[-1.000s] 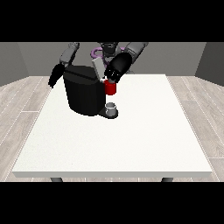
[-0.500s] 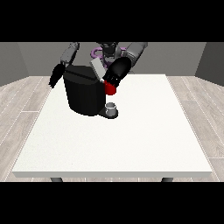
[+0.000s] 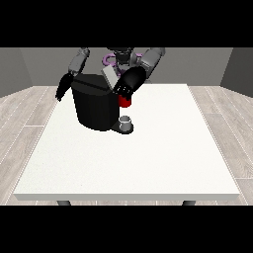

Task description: Insert the coffee pod into the coffee machine and close the lid

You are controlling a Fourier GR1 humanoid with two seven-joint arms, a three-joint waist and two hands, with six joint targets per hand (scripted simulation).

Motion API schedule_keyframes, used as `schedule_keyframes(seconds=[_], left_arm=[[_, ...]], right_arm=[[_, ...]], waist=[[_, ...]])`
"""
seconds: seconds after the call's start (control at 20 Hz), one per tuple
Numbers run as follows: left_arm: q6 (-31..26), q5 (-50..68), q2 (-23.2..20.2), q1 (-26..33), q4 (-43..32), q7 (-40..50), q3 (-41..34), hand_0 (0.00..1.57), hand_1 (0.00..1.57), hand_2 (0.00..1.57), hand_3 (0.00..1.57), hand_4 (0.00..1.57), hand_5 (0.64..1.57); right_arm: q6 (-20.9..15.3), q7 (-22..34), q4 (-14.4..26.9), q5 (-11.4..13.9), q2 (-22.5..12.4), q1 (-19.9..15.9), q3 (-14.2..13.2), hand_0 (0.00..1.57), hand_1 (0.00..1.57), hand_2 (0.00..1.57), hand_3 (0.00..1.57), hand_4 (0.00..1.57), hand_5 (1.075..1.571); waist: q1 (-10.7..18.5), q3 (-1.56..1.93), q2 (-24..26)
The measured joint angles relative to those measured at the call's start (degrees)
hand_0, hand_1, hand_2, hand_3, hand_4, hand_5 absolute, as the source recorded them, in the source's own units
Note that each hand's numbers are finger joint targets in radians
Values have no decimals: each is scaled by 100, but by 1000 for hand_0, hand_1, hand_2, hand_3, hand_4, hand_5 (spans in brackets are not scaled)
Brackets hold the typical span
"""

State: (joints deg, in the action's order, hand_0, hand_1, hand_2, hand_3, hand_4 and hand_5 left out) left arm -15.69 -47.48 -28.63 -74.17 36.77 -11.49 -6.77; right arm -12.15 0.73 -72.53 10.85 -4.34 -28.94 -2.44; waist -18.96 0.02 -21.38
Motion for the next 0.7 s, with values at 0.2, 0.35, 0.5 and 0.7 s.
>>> schedule_keyframes(seconds=[0.2, 0.35, 0.5, 0.7], left_arm=[[97, -47, -12, -24, -5, -124, 13, 1144, 1144, 1115, 841, 0, 1571], [230, -156, -87, 35, 4, -311, 82, 999, 999, 1023, 718, 0, 1571], [311, -256, -127, -20, 8, -407, 143, 742, 742, 871, 653, 0, 1571], [468, -403, -198, -58, -18, -412, 185, 0, 0, 635, 508, 0, 1571]], right_arm=[[32, -7, 12, -6, -38, -27, -18, 0, 0, 0, 0, 161, 1571], [111, 29, -35, -41, -112, -4, -46, 0, 0, 0, 0, 87, 1571], [30, 56, -18, 30, -83, -50, -22, 0, 0, 0, 0, 202, 1571], [-10, 150, -46, 80, -101, -188, -21, 0, 0, 0, 0, 117, 1571]], waist=[[-2, 3, -41], [-34, 7, -70], [-5, 8, -136], [-30, 7, -203]])
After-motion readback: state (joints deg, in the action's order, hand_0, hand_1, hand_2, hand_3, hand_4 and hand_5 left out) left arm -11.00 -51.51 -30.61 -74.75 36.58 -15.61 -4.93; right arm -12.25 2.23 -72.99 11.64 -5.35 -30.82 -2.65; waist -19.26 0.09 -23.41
